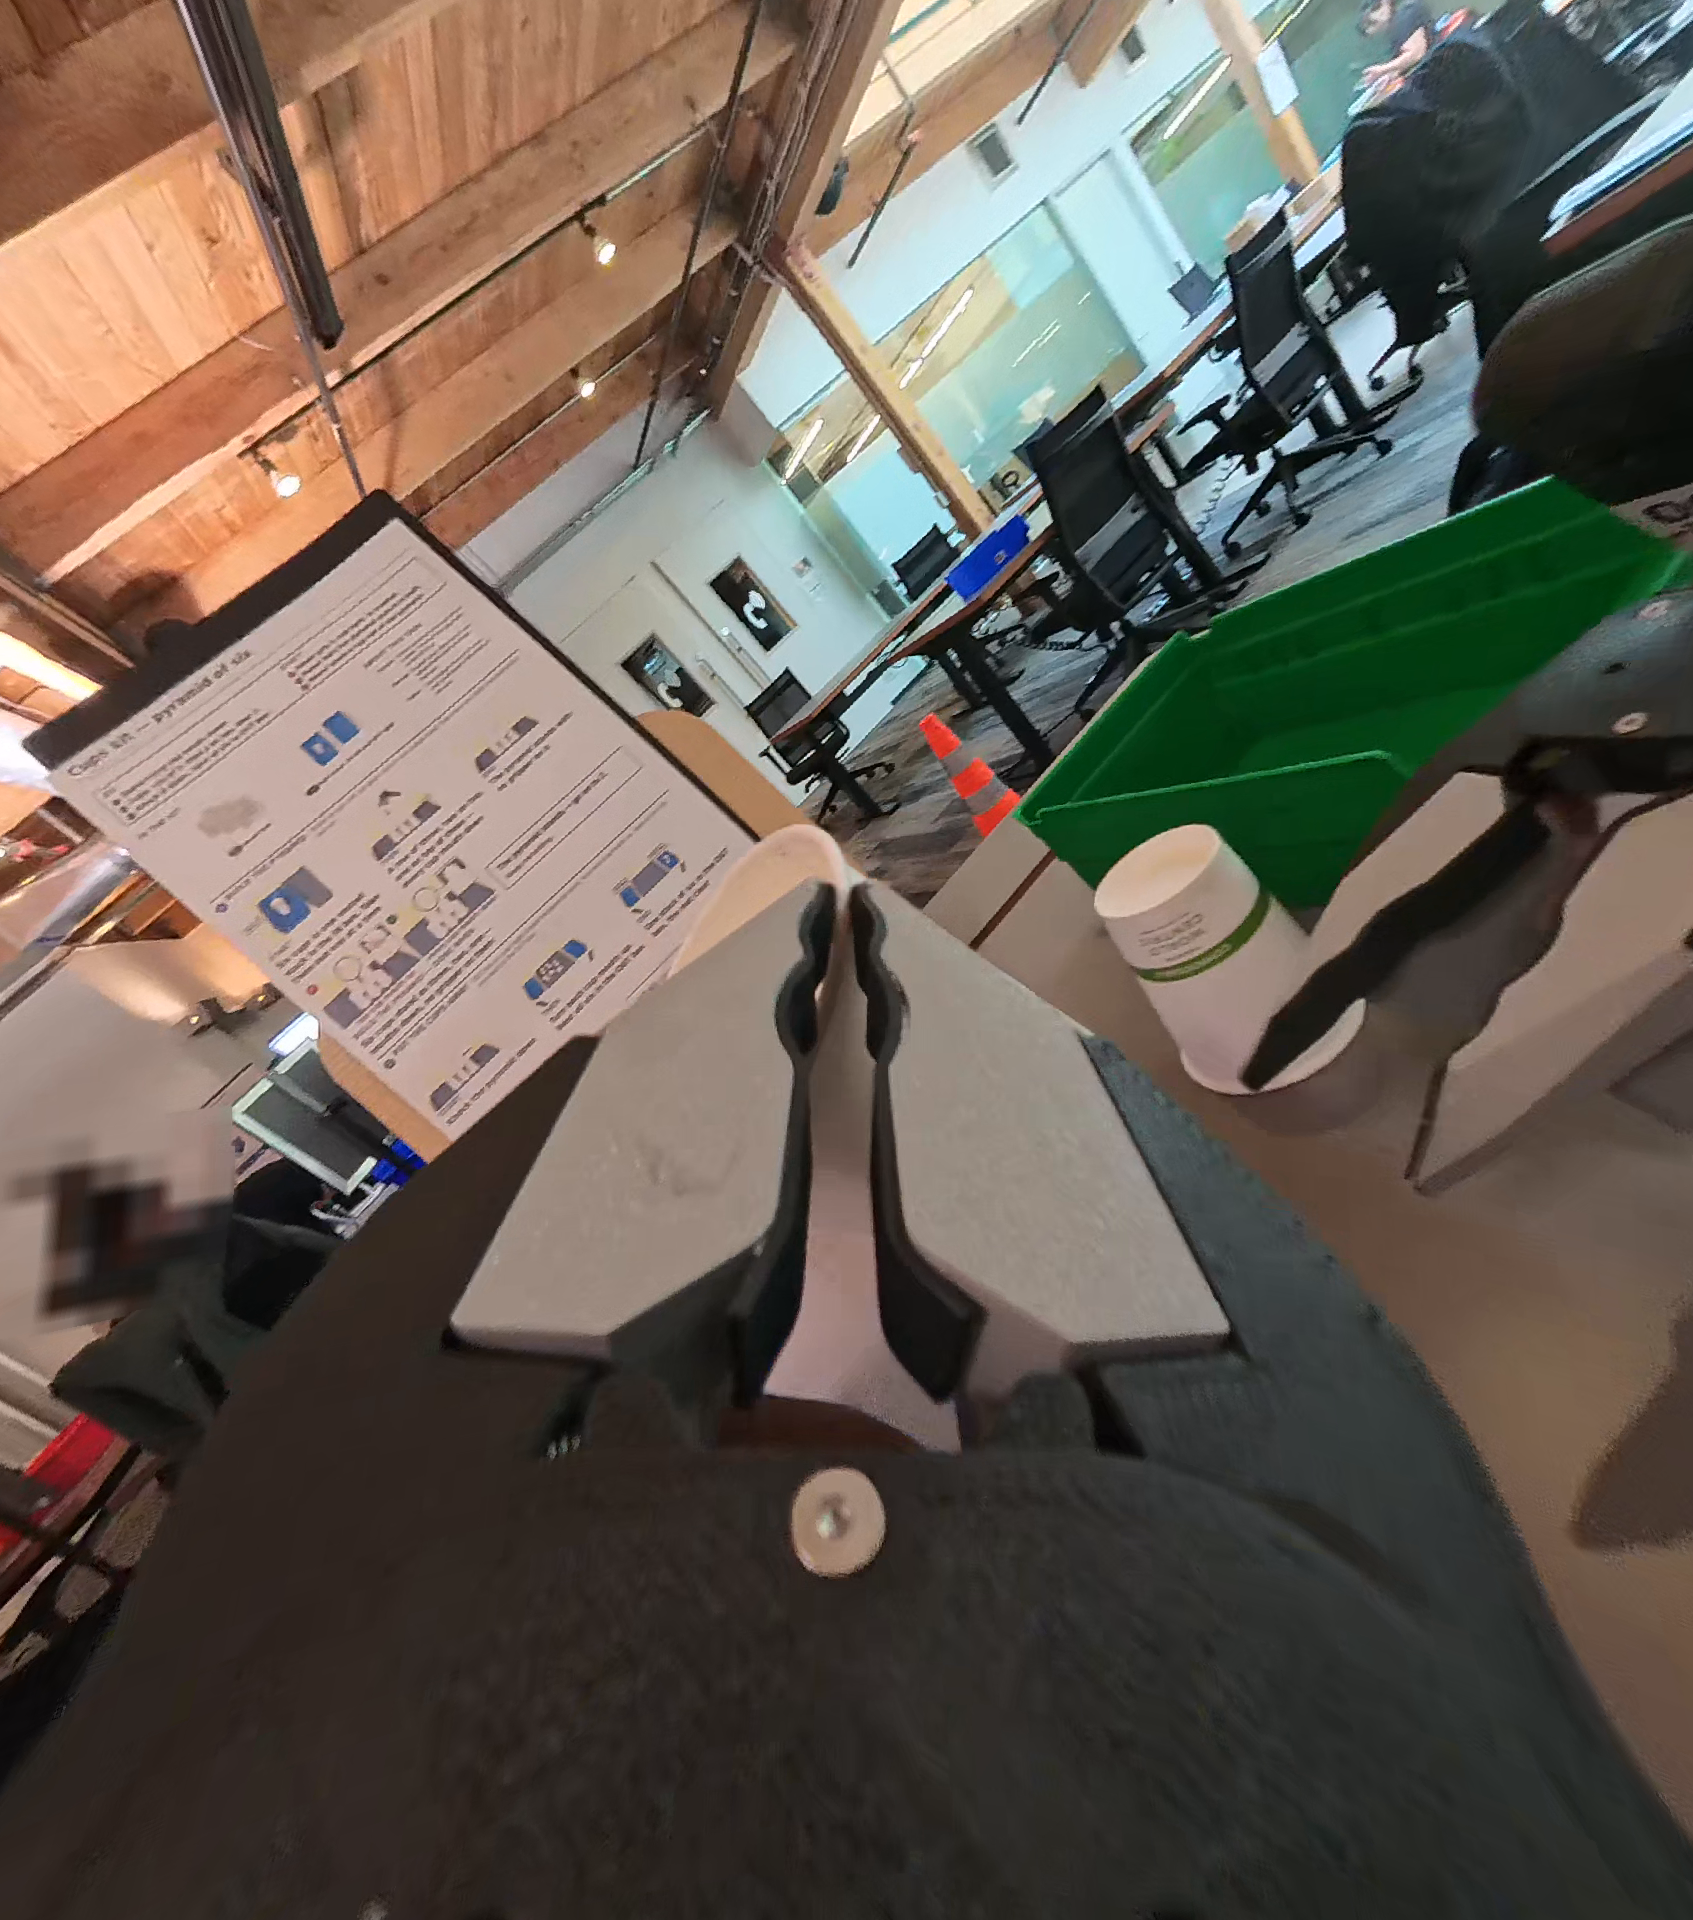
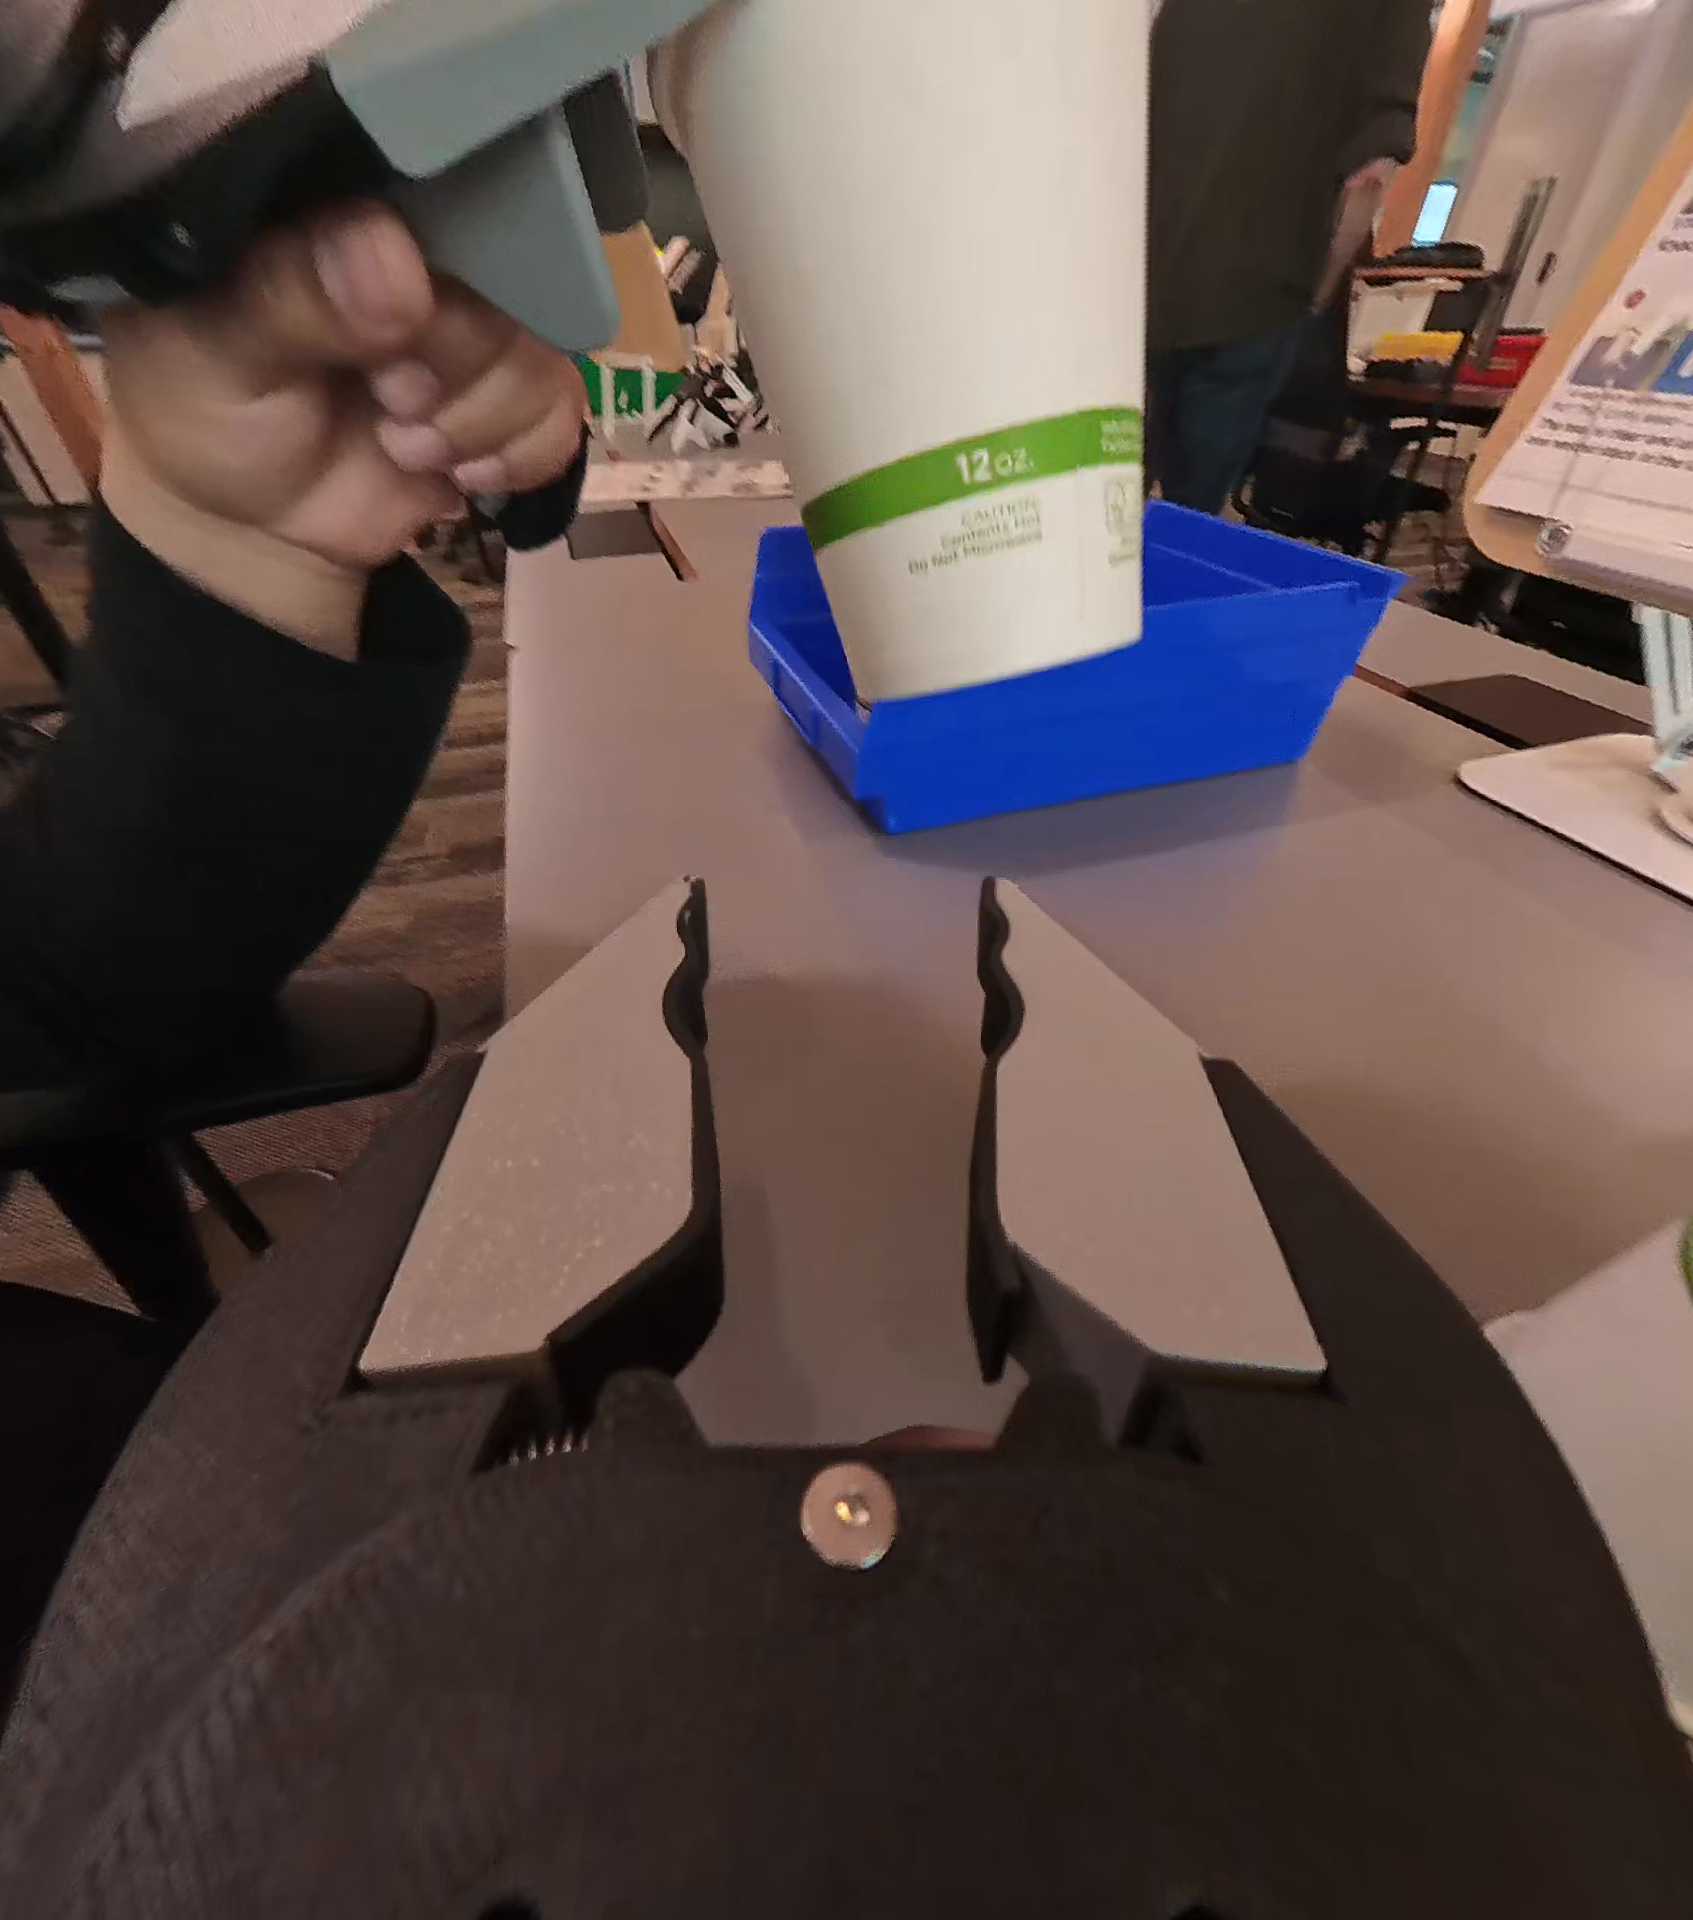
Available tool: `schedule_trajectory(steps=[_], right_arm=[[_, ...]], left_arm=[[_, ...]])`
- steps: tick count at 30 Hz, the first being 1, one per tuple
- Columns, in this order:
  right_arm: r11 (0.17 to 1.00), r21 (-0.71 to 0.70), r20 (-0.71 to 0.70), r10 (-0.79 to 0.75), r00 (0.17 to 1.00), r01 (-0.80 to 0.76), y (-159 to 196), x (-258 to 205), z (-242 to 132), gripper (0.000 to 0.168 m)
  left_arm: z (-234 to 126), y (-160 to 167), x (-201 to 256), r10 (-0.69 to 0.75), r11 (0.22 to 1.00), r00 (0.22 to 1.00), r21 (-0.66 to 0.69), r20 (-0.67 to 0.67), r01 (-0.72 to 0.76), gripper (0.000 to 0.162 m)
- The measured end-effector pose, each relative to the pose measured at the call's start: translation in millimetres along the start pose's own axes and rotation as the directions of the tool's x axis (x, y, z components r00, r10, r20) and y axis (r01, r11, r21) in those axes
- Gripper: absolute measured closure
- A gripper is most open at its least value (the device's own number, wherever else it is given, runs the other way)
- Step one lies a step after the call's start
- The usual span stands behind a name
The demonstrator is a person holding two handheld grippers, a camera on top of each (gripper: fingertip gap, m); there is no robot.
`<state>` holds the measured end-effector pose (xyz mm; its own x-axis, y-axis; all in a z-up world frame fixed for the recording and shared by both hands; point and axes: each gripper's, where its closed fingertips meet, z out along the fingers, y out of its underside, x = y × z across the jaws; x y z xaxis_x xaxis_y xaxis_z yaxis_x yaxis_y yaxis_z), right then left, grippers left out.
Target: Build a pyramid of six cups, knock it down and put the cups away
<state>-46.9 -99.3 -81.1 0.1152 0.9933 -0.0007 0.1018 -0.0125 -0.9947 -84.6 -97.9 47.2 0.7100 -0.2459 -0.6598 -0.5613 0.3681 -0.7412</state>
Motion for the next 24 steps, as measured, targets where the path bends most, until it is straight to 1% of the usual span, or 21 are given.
schedule_trajectory(steps=[1, 7, 10, 12, 15, 18, 21, 22, 24], right_arm=[[1.000, 0.015, 0.014, 0.012, 1.000, -0.012, -3.0, -2.8, -0.1, 0.119], [0.982, 0.143, 0.125, 0.106, 0.986, -0.124, -24.9, -15.3, -6.6, 0.117], [0.966, 0.193, 0.165, 0.142, 0.976, -0.173, -33.9, -17.9, -10.9, 0.121], [0.955, 0.212, 0.173, 0.172, 0.970, -0.207, -37.0, -15.9, -12.3, 0.125], [0.949, 0.196, 0.162, 0.216, 0.963, -0.246, -31.9, -10.3, -9.5, 0.127], [0.936, 0.213, 0.200, 0.240, 0.950, -0.281, -34.0, -13.2, -9.4, 0.130], [0.921, 0.231, 0.228, 0.264, 0.937, -0.315, -38.2, -14.0, -11.9, 0.139], [0.921, 0.229, 0.219, 0.268, 0.938, -0.317, -37.2, -11.5, -12.9, 0.149], [0.917, 0.238, 0.214, 0.271, 0.939, -0.319, -37.9, -7.3, -17.1, 0.158]], left_arm=[[-0.5, -3.4, 3.4, -0.010, 1.000, 1.000, 0.011, -0.015, 0.010, 0.161], [-6.6, -18.9, 10.6, -0.061, 0.996, 0.996, 0.066, -0.062, 0.065, 0.161], [-7.9, -21.5, 12.4, -0.069, 0.995, 0.995, 0.074, -0.073, 0.074, 0.161], [-8.2, -23.5, 14.3, -0.078, 0.993, 0.994, 0.081, -0.083, 0.084, 0.161], [-9.3, -27.8, 17.3, -0.083, 0.991, 0.992, 0.093, -0.095, 0.092, 0.161], [-10.6, -30.6, 21.7, -0.073, 0.992, 0.992, 0.098, -0.107, 0.083, 0.161], [-9.9, -31.6, 22.3, -0.083, 0.990, 0.991, 0.105, -0.110, 0.095, 0.161], [-9.6, -30.9, 21.7, -0.090, 0.989, 0.990, 0.104, -0.111, 0.102, 0.161], [-8.2, -27.4, 20.4, -0.105, 0.989, 0.988, 0.095, -0.116, 0.117, 0.161]])
